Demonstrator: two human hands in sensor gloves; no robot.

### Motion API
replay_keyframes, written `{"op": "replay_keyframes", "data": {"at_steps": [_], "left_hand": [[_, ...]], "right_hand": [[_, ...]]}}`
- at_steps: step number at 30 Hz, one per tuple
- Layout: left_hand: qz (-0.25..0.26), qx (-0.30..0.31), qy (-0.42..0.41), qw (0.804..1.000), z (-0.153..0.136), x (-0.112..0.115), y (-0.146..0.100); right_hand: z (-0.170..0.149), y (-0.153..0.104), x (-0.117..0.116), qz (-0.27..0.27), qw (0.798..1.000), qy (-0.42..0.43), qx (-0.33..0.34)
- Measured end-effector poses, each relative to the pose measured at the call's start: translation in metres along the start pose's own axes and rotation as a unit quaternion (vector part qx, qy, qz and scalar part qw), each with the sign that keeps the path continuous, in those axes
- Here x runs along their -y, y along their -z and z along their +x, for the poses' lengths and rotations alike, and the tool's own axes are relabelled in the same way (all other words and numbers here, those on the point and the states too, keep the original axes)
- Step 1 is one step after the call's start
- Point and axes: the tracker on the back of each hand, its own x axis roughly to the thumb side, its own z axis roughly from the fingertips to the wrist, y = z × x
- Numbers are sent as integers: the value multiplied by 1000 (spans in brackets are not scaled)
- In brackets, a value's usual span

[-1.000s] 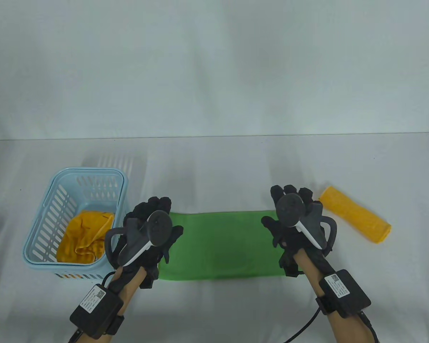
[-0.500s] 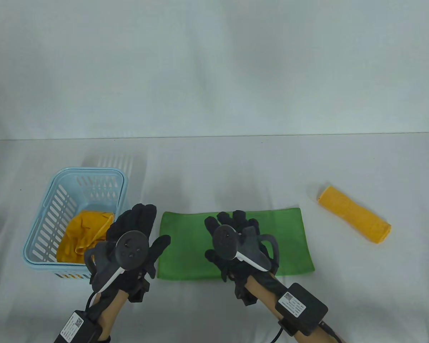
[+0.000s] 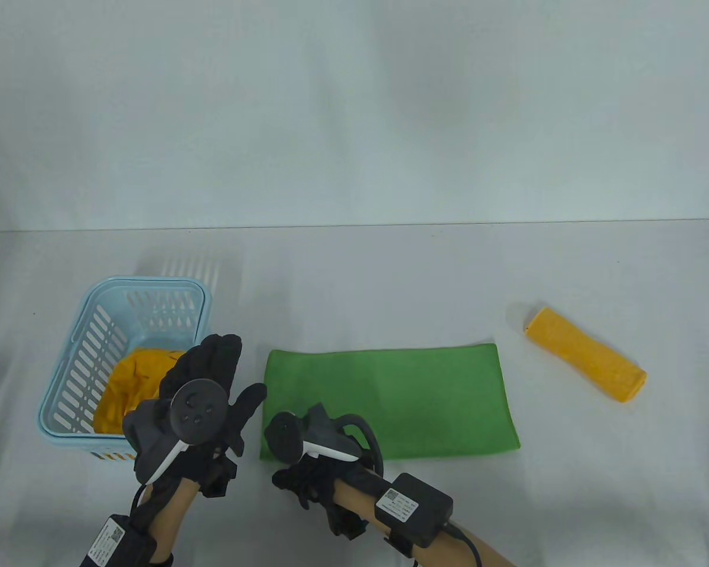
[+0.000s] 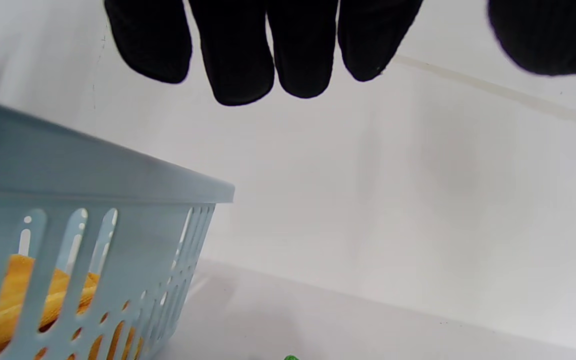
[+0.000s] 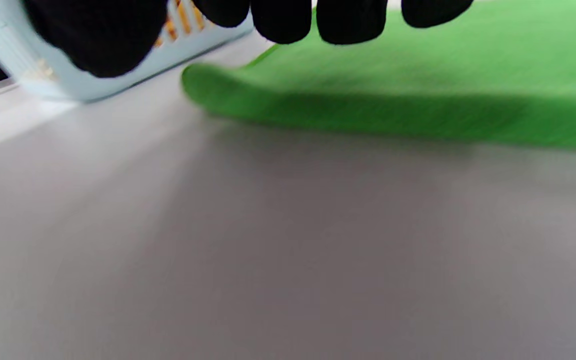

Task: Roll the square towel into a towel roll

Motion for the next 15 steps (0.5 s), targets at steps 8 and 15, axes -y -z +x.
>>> {"op": "replay_keyframes", "data": {"at_steps": [8, 15], "left_hand": [[-7, 2, 1, 1000, 1, 1, 0], [-12, 2, 3, 1000, 2, 3, 1]], "right_hand": [[2, 27, -6, -12, 999, -18, -49], [6, 36, -7, -29, 996, -47, -69]]}}
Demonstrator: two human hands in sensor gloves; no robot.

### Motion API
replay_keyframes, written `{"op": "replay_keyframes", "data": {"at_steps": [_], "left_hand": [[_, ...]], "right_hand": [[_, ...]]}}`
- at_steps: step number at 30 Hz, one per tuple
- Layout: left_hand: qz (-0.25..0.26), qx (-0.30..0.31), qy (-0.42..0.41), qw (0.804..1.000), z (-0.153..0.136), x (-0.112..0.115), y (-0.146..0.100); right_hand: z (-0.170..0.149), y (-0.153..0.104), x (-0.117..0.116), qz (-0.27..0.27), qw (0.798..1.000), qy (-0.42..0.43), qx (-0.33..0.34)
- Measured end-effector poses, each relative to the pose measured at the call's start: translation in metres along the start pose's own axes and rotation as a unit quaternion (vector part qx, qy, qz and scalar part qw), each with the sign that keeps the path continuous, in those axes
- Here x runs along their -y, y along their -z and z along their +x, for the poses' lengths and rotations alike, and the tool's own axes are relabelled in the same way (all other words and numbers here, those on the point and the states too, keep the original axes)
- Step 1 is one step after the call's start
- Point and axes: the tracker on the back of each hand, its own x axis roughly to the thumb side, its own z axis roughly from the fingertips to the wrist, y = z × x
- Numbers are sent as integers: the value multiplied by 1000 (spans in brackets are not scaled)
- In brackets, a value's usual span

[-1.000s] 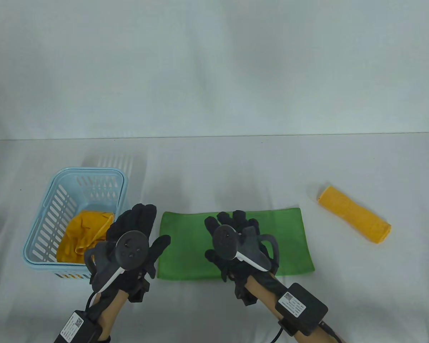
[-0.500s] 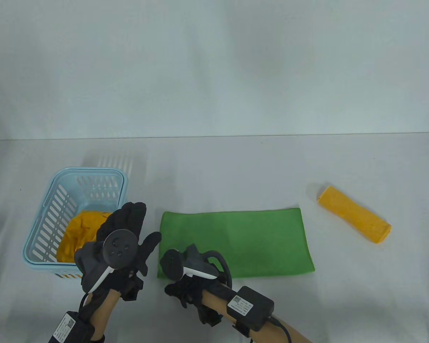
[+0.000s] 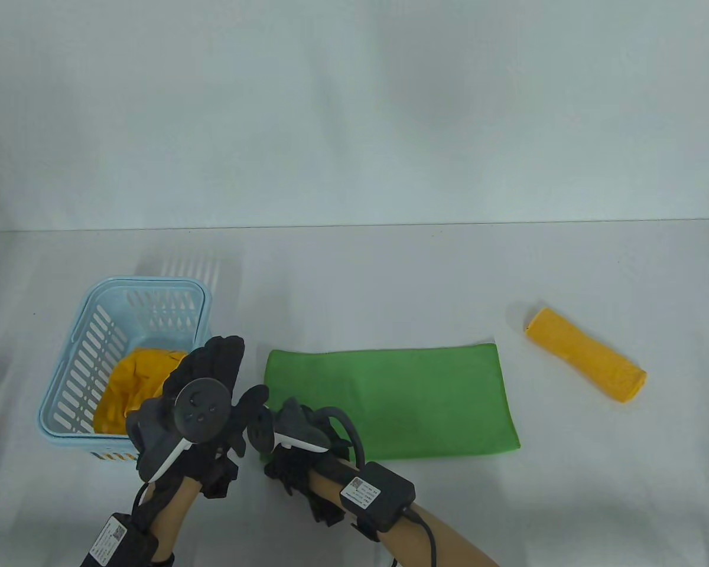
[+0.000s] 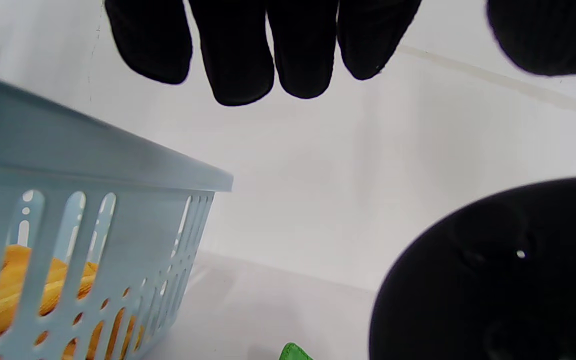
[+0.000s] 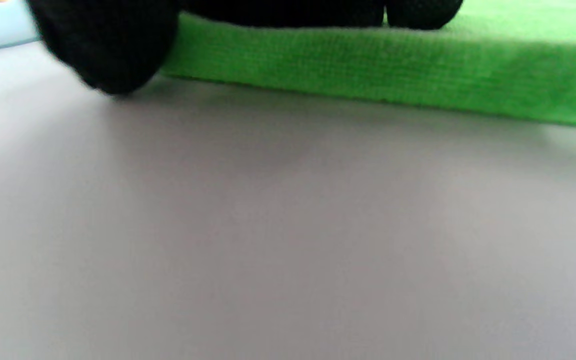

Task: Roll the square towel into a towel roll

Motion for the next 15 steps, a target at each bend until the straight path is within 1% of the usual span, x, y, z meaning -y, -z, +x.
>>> {"op": "replay_keyframes", "data": {"at_steps": [6, 15], "left_hand": [[-5, -2, -2, 1000, 0, 2, 1], [-14, -9, -11, 1000, -2, 5, 2]], "right_hand": [[-8, 0, 7, -45, 997, 67, -3], [-20, 3, 14, -46, 988, 143, -22]]}}
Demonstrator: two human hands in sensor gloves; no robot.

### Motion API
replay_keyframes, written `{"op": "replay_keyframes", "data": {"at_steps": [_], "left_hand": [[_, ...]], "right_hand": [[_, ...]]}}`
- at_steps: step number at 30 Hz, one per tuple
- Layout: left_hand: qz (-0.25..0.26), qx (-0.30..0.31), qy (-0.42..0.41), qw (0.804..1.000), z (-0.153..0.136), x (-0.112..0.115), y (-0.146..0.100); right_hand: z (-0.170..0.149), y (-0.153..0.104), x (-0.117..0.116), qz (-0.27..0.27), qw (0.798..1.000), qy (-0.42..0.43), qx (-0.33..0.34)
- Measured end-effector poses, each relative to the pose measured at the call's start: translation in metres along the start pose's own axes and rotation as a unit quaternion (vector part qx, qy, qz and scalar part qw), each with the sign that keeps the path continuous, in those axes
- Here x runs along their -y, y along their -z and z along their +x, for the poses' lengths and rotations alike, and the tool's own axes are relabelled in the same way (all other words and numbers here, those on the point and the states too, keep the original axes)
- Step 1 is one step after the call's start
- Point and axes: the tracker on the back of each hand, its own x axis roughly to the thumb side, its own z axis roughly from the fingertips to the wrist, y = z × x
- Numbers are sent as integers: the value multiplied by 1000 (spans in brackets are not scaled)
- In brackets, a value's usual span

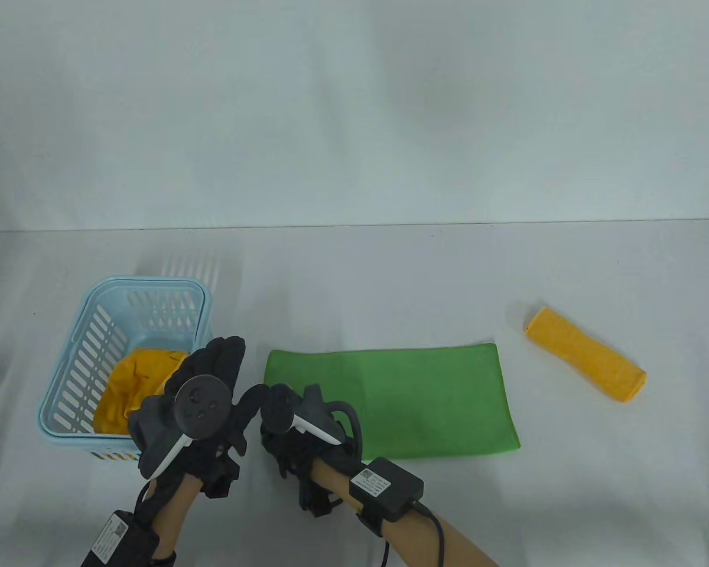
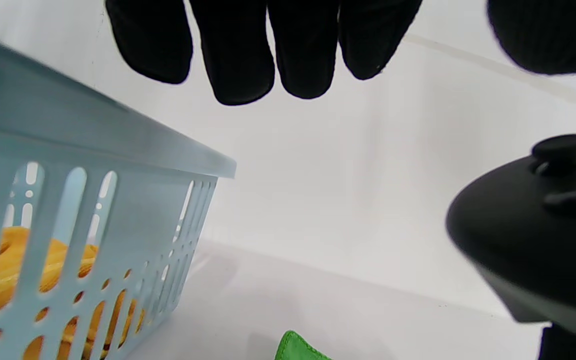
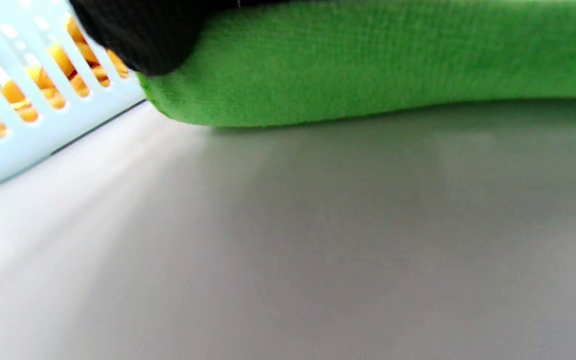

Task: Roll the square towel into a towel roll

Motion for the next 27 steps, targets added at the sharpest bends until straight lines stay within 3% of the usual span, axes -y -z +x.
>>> {"op": "replay_keyframes", "data": {"at_steps": [5, 10, 18, 27], "left_hand": [[-6, 4, 11, 1000, 1, 2, 2], [13, 0, 12, 1000, -1, -5, 2], [17, -7, 19, 1000, -4, -7, 2], [-13, 26, -3, 1000, 5, 0, -2]], "right_hand": [[-8, -3, 12, -1, 998, 55, -14], [-14, -16, 42, -7, 995, 93, -20], [-30, -44, 88, -79, 980, 182, -2], [-34, -79, 134, -161, 973, 162, 30]]}}
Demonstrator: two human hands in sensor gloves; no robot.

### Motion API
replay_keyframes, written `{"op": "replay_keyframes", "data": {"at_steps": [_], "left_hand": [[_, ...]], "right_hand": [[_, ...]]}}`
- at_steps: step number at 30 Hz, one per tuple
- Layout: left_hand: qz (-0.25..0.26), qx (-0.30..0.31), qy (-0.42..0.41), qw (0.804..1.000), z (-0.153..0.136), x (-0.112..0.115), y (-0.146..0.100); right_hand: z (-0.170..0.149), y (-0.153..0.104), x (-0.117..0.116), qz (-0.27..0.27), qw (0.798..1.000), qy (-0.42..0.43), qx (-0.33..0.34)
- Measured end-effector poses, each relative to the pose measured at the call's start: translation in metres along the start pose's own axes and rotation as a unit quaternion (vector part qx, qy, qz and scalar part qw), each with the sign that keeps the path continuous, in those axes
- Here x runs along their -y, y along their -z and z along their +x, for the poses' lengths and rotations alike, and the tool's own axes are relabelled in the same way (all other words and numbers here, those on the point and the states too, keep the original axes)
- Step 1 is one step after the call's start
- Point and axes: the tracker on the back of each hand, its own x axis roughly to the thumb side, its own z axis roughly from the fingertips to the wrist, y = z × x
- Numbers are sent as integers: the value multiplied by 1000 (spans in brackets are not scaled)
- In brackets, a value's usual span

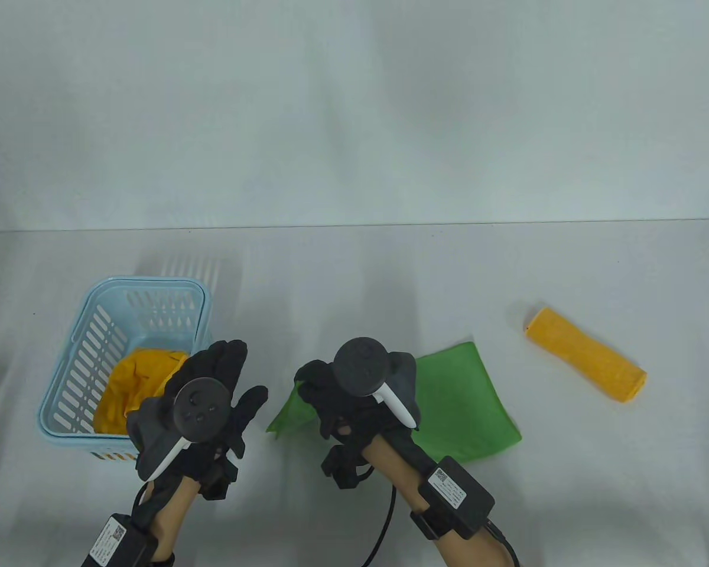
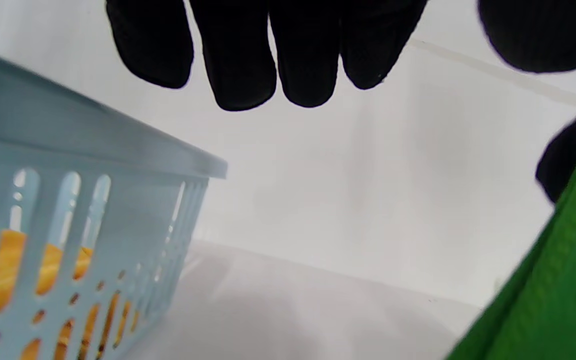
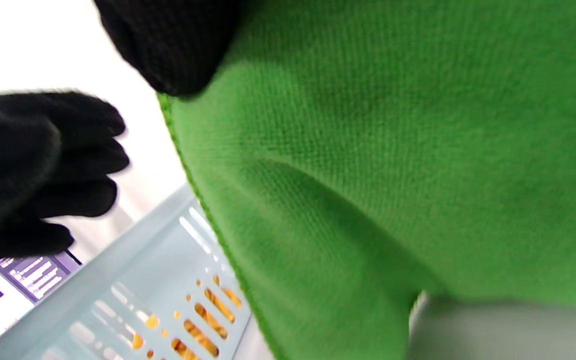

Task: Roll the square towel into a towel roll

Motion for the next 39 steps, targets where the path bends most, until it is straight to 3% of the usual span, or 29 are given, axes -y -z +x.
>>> {"op": "replay_keyframes", "data": {"at_steps": [10, 19, 29, 39], "left_hand": [[-123, 45, -59, 990, 16, 33, 4], [-191, 30, -16, 981, 22, 71, 11], [-191, -12, 4, 981, 20, 84, 14], [-201, 1, -58, 978, 22, 81, 14]], "right_hand": [[-4, -11, 43, -28, 999, -1, 27], [-6, -14, 52, -34, 999, 13, 29], [-10, -12, 54, -41, 999, 28, 19], [-25, -8, 60, -39, 997, 72, -6]]}}
